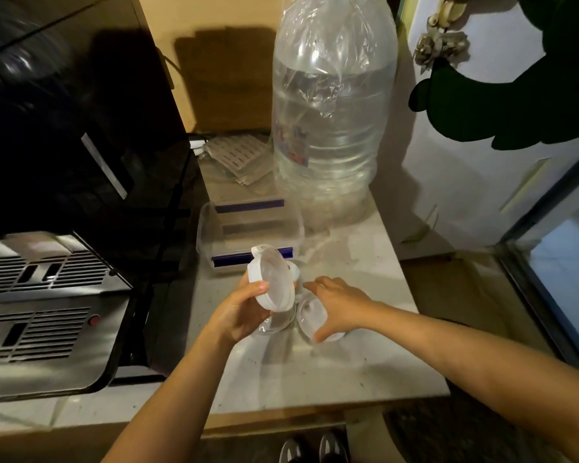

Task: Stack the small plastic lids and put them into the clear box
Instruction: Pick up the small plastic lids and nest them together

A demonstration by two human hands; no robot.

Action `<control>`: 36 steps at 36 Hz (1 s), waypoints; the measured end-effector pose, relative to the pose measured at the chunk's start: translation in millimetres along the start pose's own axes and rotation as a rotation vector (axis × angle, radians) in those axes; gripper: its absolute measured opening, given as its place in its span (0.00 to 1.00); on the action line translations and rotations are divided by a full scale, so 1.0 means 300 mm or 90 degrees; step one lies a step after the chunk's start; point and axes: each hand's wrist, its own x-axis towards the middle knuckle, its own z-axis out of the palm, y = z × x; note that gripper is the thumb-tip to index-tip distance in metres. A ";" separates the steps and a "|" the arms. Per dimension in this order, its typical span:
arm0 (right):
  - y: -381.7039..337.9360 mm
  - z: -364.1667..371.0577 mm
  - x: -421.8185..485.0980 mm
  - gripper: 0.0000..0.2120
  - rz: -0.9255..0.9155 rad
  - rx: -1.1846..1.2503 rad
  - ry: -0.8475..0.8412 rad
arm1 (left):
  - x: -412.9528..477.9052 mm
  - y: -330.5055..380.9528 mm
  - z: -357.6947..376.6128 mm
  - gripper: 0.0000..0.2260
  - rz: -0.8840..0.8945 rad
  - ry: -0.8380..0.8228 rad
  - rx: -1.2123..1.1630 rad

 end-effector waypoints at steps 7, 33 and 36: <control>-0.014 0.042 -0.009 0.50 -0.003 -0.060 -0.002 | -0.005 -0.012 -0.021 0.45 -0.010 -0.005 -0.005; -0.072 -0.327 -0.159 0.45 -0.097 0.208 0.237 | -0.003 0.080 0.021 0.44 0.049 -0.010 0.000; -0.100 -0.361 -0.163 0.45 -0.134 0.241 0.246 | 0.005 0.103 0.045 0.40 0.075 -0.033 -0.008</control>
